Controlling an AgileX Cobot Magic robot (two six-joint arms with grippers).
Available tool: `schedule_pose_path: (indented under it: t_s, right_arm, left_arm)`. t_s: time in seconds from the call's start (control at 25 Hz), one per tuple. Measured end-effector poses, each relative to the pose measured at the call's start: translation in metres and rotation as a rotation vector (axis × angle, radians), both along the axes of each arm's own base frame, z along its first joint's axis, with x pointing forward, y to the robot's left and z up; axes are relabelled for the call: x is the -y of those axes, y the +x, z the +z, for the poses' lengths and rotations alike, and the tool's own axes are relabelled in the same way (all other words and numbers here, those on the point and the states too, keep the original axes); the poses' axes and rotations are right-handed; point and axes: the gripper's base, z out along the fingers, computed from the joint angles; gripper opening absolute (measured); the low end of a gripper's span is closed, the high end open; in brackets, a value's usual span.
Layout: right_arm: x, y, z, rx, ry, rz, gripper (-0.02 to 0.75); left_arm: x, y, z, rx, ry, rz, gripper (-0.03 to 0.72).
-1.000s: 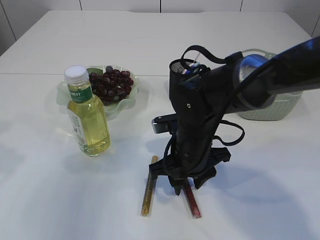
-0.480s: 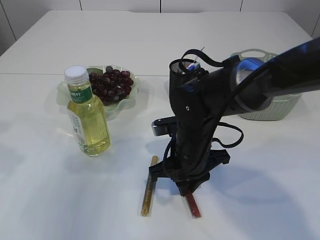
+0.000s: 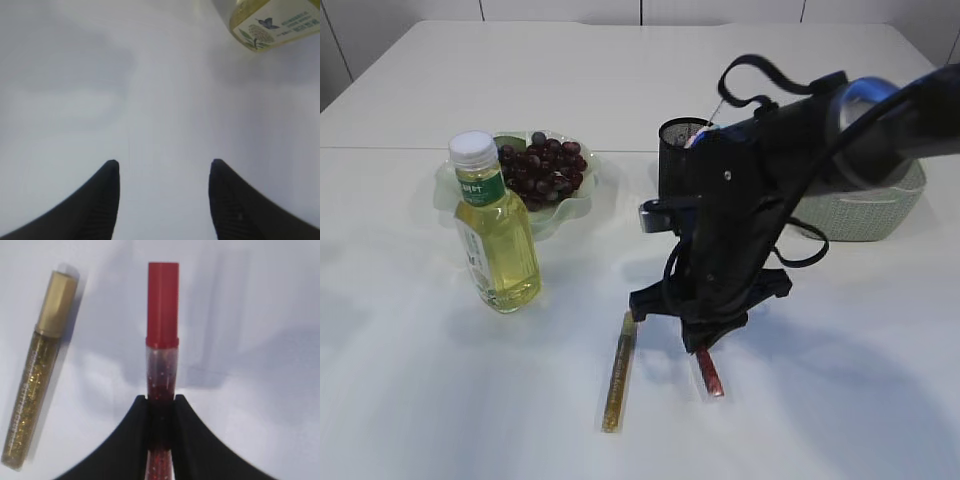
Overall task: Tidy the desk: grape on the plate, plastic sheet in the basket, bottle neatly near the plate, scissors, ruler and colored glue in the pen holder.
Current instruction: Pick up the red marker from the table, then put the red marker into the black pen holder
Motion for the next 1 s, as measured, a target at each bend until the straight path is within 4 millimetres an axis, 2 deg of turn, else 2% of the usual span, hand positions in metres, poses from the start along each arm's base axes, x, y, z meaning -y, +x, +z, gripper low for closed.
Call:
schedule_pose_path:
  t_s: [0.28, 0.44, 0.64, 0.8, 0.88, 1.0]
  right_arm:
    - [0.018, 0.017, 0.026, -0.001, 0.125, 0.018, 0.121]
    - [0.029, 0.038, 0.062, 0.074, 0.259, 0.032, 0.120]
    - [0.055, 0.074, 0.112, 0.244, 0.487, 0.043, 0.119]
    - [0.079, 0.095, 0.146, 0.417, 0.666, 0.055, 0.119]
    - [0.087, 0.104, 0.157, 0.528, 0.728, 0.052, 0.119]
    - [0.091, 0.116, 0.164, 0.695, 0.769, 0.074, 0.119]
  left_arm:
    - [0.000, 0.000, 0.000, 0.000, 0.000, 0.000, 0.415]
    - [0.000, 0.000, 0.000, 0.000, 0.000, 0.000, 0.415]
    - [0.000, 0.000, 0.000, 0.000, 0.000, 0.000, 0.415]
    - [0.000, 0.000, 0.000, -0.003, 0.000, 0.000, 0.415]
    - [0.000, 0.000, 0.000, -0.005, 0.000, 0.000, 0.415]
    - [0.000, 0.000, 0.000, -0.005, 0.000, 0.000, 0.415]
